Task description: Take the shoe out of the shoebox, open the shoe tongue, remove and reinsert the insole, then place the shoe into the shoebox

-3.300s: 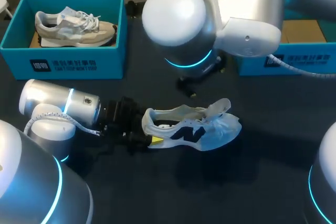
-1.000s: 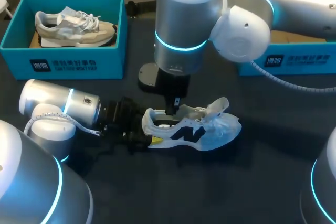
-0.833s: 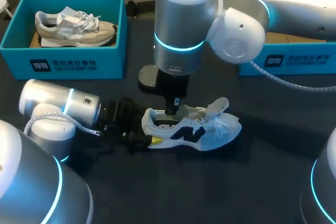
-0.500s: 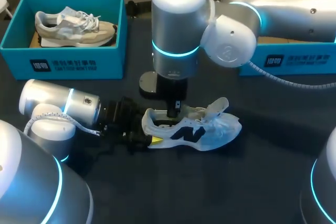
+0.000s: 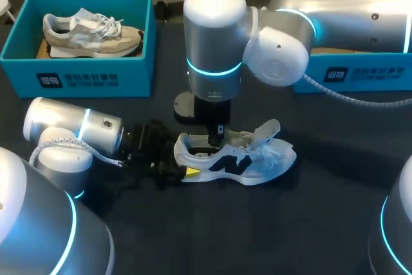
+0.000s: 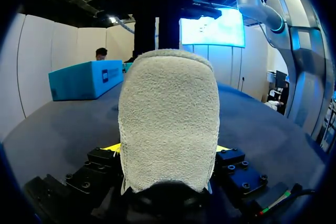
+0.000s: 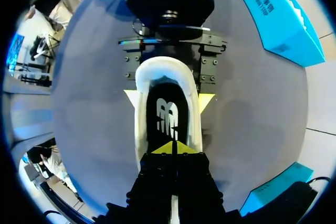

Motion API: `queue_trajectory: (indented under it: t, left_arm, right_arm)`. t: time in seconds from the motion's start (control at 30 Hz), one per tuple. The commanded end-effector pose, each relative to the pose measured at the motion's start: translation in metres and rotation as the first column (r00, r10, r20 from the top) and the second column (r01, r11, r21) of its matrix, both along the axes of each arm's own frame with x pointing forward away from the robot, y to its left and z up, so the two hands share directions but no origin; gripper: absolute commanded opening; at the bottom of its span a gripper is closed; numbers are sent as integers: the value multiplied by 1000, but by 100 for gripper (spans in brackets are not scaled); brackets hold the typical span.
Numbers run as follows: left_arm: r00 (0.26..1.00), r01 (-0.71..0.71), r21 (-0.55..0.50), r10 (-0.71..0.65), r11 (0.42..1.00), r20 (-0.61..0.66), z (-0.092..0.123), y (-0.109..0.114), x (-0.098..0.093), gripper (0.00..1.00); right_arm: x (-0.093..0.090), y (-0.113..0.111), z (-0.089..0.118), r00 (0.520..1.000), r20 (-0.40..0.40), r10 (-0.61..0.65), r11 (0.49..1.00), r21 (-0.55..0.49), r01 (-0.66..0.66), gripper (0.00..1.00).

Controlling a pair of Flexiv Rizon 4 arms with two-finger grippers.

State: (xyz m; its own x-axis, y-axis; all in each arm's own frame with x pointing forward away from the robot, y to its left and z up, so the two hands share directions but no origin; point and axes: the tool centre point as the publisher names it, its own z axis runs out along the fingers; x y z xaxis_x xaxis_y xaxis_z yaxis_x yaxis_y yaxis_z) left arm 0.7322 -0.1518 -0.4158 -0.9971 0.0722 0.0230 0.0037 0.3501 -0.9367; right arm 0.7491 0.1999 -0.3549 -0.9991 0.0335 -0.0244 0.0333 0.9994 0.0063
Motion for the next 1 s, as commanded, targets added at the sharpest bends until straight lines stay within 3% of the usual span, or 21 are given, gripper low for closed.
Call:
queue_trajectory:
  t: [0.03,0.5,0.53,0.57,0.67,1.0]
  left_arm:
    - [1000,-1,1,1,1000,1,-3,-1,-1,0]
    - [1000,-1,1,1,1000,1,-3,-1,-1,0]
    - [1000,-1,1,1,1000,1,-3,-1,-1,0]
    - [1000,-1,1,1,1000,1,-3,-1,-1,0]
    - [1000,-1,1,1,1000,1,-3,-1,-1,0]
    - [1000,-1,1,1,1000,1,-3,-1,-1,0]
  right_arm:
    - [1,1,-8,1000,12,3,1000,6,-3,0]
    - [-4,-7,-21,1000,1,11,1000,14,-11,0]
    - [-3,-7,-22,1000,1,11,1000,13,-11,5]
    - [-2,-8,-23,1000,1,11,1000,12,-11,27]
    - [1,-8,-26,1000,0,10,1000,15,-10,36]
    - [6,-6,-36,1000,0,16,1000,16,-16,39]
